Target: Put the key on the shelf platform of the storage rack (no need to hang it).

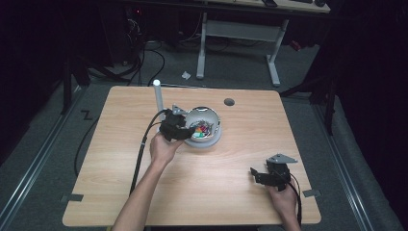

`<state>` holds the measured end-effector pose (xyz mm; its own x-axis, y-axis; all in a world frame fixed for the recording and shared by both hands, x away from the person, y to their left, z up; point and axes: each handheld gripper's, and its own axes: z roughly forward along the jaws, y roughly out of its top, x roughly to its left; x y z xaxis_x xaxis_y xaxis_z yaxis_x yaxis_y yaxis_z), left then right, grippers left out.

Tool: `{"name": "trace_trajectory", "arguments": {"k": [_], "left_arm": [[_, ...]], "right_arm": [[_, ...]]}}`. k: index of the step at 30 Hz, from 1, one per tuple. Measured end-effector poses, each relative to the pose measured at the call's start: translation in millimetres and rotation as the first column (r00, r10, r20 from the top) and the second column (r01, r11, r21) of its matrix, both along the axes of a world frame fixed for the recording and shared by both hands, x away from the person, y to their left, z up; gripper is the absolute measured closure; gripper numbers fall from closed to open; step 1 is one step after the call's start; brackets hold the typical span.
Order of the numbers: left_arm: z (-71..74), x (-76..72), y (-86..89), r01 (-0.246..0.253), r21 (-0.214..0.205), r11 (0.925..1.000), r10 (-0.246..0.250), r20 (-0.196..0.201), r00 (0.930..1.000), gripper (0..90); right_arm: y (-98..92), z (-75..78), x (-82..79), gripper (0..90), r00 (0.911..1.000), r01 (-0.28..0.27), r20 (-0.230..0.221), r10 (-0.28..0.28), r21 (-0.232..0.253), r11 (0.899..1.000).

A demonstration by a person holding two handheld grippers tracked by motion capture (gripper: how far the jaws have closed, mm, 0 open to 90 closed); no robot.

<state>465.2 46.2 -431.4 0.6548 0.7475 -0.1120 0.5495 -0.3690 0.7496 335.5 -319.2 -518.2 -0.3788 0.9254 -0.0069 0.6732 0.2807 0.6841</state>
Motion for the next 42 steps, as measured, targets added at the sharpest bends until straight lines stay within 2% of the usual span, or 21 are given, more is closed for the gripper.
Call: {"name": "trace_trajectory", "arguments": {"k": [3,6,9,13,22,31,42], "left_arm": [[1.4,-4.5,8.0,-0.011,-0.028,0.9995,0.011,-0.005,0.9999,47.6],[3.4,-8.4,14.1,-0.018,-0.023,0.9996,0.017,-0.019,0.9997,43.7],[7.4,-12.5,18.9,-0.017,-0.015,0.9997,0.017,-0.008,0.9998,39.5],[14.1,-17.1,24.7,-0.019,-0.040,0.9990,0.019,0.001,0.9998,36.1],[23.5,-26.3,32.6,-0.017,-0.059,0.9981,0.018,0.010,0.9998,32.9],[34.1,-38.1,40.2,-0.029,-0.061,0.9978,0.032,0.053,0.9981,29.6],[37.7,-51.2,50.8,-0.038,-0.061,0.9974,0.041,0.056,0.9976,29.6]], "right_arm": [[0.1,0.0,-0.1,22.8,1.0000,0.001,-0.001,-0.001,0.000,1.000],[0.1,0.0,0.0,22.8,1.0000,0.001,-0.001,-0.001,0.001,1.000],[0.1,0.0,-0.1,22.8,1.0000,0.001,-0.001,-0.001,0.001,1.000],[0.1,0.0,0.0,22.8,1.0000,0.001,-0.001,-0.001,0.001,1.000],[0.0,0.1,0.0,22.8,1.0000,-0.001,-0.001,0.001,0.000,1.000],[0.0,0.1,-0.1,22.8,1.0000,0.000,-0.002,0.000,0.000,1.000],[0.0,0.1,0.0,22.8,1.0000,0.000,-0.001,0.000,0.000,1.000]]}}
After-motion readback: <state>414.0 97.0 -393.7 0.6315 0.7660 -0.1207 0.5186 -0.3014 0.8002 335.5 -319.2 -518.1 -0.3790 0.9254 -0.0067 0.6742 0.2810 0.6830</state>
